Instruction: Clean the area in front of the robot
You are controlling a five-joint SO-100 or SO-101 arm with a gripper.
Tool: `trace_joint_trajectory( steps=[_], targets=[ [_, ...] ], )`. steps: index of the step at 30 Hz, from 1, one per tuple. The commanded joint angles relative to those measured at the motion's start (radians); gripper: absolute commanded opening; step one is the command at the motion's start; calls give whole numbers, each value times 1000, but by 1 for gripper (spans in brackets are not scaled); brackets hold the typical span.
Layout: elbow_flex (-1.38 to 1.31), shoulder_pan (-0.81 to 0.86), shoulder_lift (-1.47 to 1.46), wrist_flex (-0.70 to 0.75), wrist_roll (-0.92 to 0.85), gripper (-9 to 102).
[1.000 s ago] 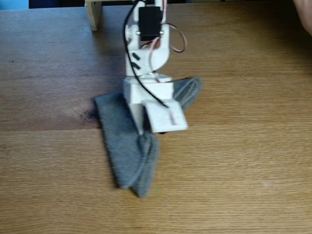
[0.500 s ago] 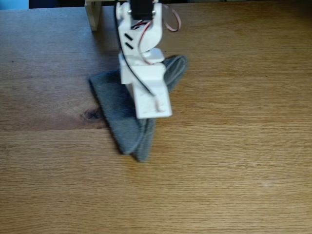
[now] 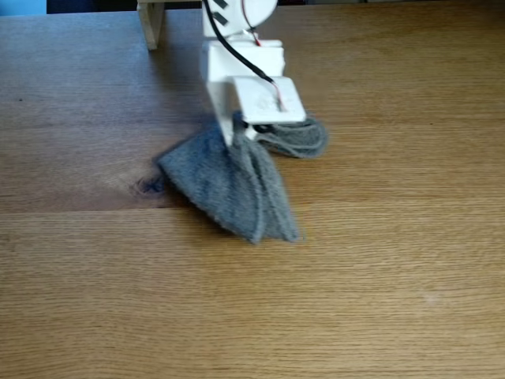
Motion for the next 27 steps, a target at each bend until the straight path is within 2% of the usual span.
trace_joint_trajectory(
  steps=[1,14,20,24,27],
  targets=[
    [-20,140,189,26,-81,0],
    [-5,545,373,446,-222,0],
    [-3,690,296,531,-235,0],
    [-3,706,195,603,-225,0],
    [-3,704,87,603,-213,0]
  ],
)
